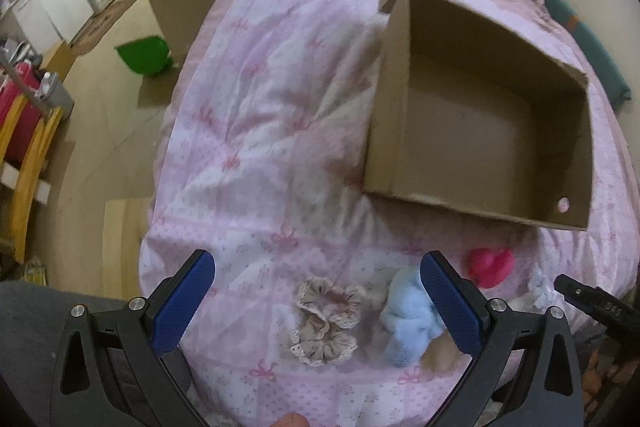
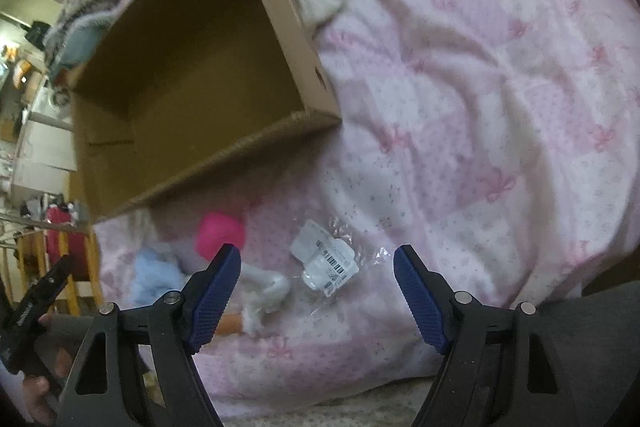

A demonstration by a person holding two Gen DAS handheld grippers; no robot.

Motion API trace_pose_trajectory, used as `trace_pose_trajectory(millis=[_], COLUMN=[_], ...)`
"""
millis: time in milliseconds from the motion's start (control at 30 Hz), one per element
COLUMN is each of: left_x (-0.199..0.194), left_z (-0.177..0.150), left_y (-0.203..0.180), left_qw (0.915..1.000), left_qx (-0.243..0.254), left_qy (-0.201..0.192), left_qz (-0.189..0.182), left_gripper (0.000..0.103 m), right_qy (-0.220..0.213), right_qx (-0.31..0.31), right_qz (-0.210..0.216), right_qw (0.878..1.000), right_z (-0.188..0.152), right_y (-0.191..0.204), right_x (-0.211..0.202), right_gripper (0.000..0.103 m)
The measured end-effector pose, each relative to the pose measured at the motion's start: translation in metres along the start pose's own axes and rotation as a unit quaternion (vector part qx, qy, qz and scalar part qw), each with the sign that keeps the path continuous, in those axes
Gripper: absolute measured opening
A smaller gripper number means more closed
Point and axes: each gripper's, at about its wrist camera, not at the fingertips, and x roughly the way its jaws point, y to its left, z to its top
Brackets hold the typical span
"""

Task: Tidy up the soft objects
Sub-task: 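Grasp the beige lace scrunchie with left tool while right tool grasps the clear plastic bag, then carry scrunchie into box and open left tool while right tool carries the bag over box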

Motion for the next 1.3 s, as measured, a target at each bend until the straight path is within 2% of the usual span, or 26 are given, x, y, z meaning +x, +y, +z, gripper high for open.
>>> trace_pose_trajectory(millis=[100,167,233,300,367,433,467,533,600,667,833,900,933,1000,1067,1100,1133,1300], left_x=[0.005,0.008,0.013,0.019,0.026,0.034,0.037,0.047,0.055,0.064,0.082,0.091,0.095,0.099,0.102,0.103,0.104,0.090], left_z=[-0.002,-0.002,-0.002,-0.002,-0.002,-0.004,-0.004,-0.007,-0.010,-0.013,-0.020,-0.022,-0.023,-0.023,-0.022,-0.022,-0.021,-0.019], left_y=[-0.001,0.000,0.002,0.005,0.008,0.012,0.014,0.018,0.020,0.019,0.011,0.010,0.009,0.011,0.014,0.015,0.017,0.018], left_qw=[1.0000,0.9999,0.9997,0.9993,0.9987,0.9978,0.9973,0.9953,0.9927,0.9902,0.9848,0.9817,0.9806,0.9802,0.9792,0.9789,0.9793,0.9860], left_qx=[0.004,0.004,-0.001,-0.009,-0.014,-0.021,-0.025,-0.031,-0.035,-0.032,-0.012,-0.008,-0.005,-0.002,-0.003,-0.004,-0.003,0.007], left_qy=[0.006,0.010,0.019,0.032,0.045,0.061,0.069,0.092,0.115,0.135,0.172,0.188,0.194,0.196,0.201,0.203,0.201,0.166], left_qz=[0.005,0.009,0.015,0.017,0.019,0.013,0.008,-0.001,-0.010,-0.017,-0.023,-0.030,-0.032,-0.025,-0.024,-0.026,-0.024,-0.018], left_gripper=[0.103,0.103,0.103,0.103,0.103,0.099,0.092,0.080,0.074,0.066,0.066,0.062,0.057,0.044,0.026,0.023,0.016,0.012], right_qy=[0.016,0.036,0.042,0.037,0.032,0.022,0.015,-0.012,-0.046,-0.077,-0.081,-0.084,-0.085,-0.085,-0.085,-0.086,-0.085,-0.086], right_qx=[0.000,0.001,-0.006,-0.010,-0.019,-0.024,-0.025,-0.022,-0.021,-0.028,-0.020,-0.019,-0.019,-0.024,-0.030,-0.033,-0.036,-0.048], right_qz=[-0.025,-0.037,-0.058,-0.062,-0.056,-0.049,-0.044,-0.019,0.013,0.025,0.044,0.050,0.052,0.055,0.056,0.056,0.056,0.057], right_qw=[1.000,0.999,0.997,0.997,0.998,0.998,0.999,1.000,0.999,0.996,0.996,0.995,0.995,0.995,0.994,0.994,0.994,0.994], right_z=[0.003,0.004,0.004,0.005,0.006,0.005,0.005,0.006,0.007,0.007,0.003,-0.002,-0.002,-0.001,-0.004,-0.007,-0.009,-0.013], right_y=[0.001,0.001,0.002,0.004,0.007,0.010,0.011,0.013,0.016,0.020,0.015,0.009,0.009,0.009,0.015,0.018,0.020,0.023], right_x=[0.021,0.037,0.046,0.048,0.048,0.043,0.039,0.026,0.004,-0.013,-0.020,-0.012,-0.011,-0.012,-0.009,-0.010,-0.010,-0.011], right_gripper=[0.081,0.061,0.053,0.044,0.020,0.017,0.015,0.012,0.011,0.011,0.011,0.011,0.011,0.011,0.011,0.011,0.011,0.011])
